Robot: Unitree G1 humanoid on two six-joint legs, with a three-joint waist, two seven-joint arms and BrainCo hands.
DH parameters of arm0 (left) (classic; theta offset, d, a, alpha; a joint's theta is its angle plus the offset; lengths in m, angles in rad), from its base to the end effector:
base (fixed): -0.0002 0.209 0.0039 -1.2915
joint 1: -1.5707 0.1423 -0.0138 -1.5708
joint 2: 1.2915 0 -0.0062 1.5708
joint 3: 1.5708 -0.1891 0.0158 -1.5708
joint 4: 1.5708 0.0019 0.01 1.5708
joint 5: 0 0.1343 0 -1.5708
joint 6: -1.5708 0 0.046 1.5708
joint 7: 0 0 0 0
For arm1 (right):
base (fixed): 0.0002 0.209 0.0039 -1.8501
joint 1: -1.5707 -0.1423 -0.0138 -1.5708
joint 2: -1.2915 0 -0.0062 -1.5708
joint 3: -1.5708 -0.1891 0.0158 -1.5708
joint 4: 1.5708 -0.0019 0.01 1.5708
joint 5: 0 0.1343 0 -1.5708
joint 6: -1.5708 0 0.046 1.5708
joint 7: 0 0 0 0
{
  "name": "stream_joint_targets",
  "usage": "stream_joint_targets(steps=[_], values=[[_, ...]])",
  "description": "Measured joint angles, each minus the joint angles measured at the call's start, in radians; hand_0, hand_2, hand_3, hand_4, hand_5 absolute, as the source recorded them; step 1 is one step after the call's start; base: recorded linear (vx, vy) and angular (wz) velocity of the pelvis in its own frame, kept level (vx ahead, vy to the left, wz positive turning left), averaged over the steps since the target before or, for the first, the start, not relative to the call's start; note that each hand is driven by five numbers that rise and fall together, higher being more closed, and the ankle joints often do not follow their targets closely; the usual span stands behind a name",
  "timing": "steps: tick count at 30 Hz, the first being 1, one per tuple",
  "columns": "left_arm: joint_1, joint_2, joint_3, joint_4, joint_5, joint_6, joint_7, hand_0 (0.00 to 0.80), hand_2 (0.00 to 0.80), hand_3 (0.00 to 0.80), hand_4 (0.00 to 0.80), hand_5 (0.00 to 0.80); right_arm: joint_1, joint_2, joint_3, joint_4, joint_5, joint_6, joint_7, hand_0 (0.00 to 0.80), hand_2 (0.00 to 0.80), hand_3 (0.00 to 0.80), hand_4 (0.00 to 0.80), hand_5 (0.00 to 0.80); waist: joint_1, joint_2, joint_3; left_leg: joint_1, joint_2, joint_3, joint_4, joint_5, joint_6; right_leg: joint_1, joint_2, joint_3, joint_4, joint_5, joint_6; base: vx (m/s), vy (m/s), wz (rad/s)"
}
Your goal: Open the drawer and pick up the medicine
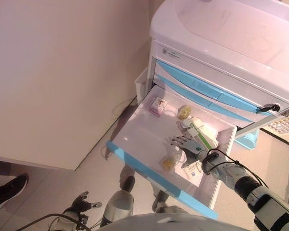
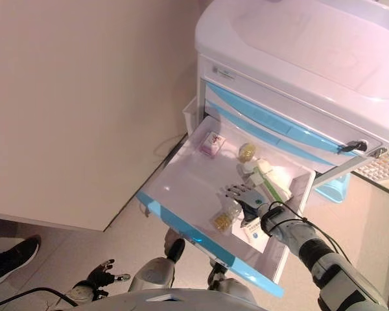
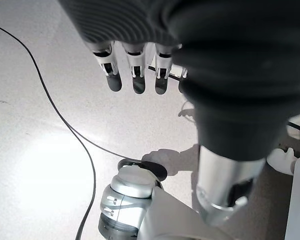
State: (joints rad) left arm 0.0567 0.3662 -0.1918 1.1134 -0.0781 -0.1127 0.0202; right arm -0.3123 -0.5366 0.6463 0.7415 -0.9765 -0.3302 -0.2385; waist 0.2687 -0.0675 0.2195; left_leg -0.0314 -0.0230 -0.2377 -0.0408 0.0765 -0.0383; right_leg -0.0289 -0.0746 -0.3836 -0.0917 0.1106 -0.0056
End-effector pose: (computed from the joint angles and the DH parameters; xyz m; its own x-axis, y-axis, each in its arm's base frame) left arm 0.0728 0.2598 -0.1019 0.4847 0.2403 -0.8410 0.1145 0.9358 0.3334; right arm 0.2122 -0.2081 -0.0296 0.7867 0.4553 -0.4168 -0.3808 -0.1734 -0.9082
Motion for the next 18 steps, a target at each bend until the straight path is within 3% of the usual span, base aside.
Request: stream_joint_targets(steps=[18], values=[[-0.037, -0.003, -0.011, 0.000, 0.000, 0.000, 0.000, 0.000, 0.000, 0.000, 0.000, 0.000, -0.025, 0.071, 0.065, 0.112, -0.065, 0.058, 0.025, 0.000, 0.000, 0.000, 0.000, 0.000, 0.023, 0.034, 0.021, -0.021, -0.002, -0.035, 0.001, 0.007, -0.006, -0.003, -0.002, -0.037, 0.000, -0.005, 0.000, -0.005, 0.001, 0.06]])
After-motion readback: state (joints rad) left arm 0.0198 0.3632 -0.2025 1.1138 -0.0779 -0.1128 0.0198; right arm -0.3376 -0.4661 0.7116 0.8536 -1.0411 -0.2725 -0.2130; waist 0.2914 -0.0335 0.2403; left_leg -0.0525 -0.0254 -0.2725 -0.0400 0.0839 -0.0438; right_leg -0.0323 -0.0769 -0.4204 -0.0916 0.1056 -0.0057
